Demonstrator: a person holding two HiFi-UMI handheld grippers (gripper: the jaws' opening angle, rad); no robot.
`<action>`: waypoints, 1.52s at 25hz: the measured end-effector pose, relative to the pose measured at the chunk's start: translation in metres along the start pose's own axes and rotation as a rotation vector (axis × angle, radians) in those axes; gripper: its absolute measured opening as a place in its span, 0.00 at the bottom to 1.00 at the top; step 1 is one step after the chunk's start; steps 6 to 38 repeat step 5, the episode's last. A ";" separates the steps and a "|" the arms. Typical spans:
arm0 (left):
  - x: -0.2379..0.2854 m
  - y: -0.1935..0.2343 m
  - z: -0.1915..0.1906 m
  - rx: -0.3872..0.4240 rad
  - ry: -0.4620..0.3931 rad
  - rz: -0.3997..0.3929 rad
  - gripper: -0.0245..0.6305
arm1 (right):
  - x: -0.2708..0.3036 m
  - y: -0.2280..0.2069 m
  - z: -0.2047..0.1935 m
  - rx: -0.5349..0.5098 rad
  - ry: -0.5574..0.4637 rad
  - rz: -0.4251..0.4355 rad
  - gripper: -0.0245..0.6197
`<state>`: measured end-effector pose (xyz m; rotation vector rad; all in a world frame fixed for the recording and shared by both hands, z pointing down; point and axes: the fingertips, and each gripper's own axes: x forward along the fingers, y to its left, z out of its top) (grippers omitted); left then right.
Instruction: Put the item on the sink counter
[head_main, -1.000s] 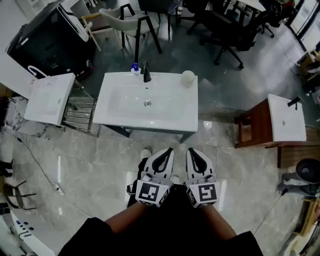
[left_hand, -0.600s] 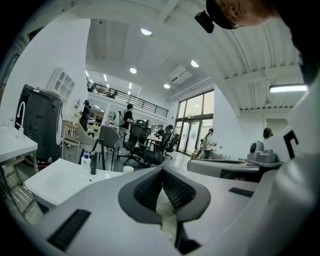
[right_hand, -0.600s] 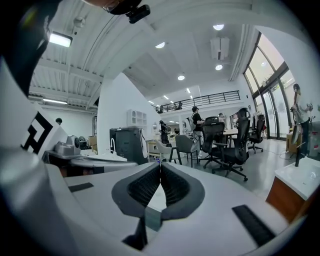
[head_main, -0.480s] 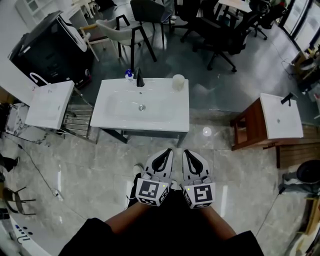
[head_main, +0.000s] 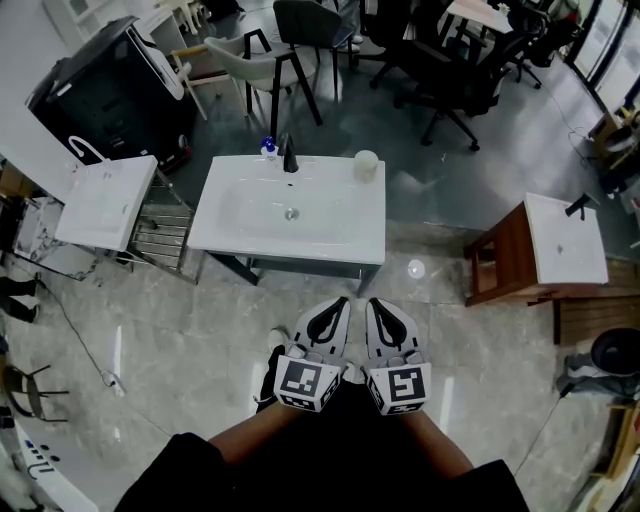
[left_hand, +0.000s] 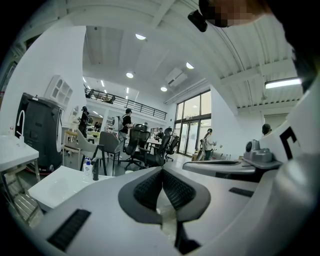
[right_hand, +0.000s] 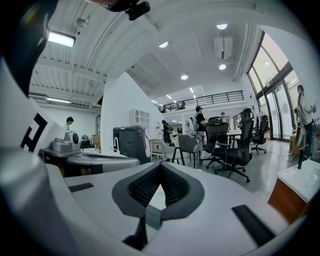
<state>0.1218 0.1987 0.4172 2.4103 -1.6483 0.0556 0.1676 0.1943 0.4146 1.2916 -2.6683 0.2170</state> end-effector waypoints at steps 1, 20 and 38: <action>-0.002 0.001 0.001 0.001 0.000 -0.001 0.06 | 0.000 0.002 0.001 -0.003 0.000 0.004 0.09; -0.010 0.005 0.006 0.002 -0.006 -0.001 0.06 | 0.002 0.011 0.004 -0.002 -0.003 0.007 0.09; -0.010 0.005 0.006 0.002 -0.006 -0.001 0.06 | 0.002 0.011 0.004 -0.002 -0.003 0.007 0.09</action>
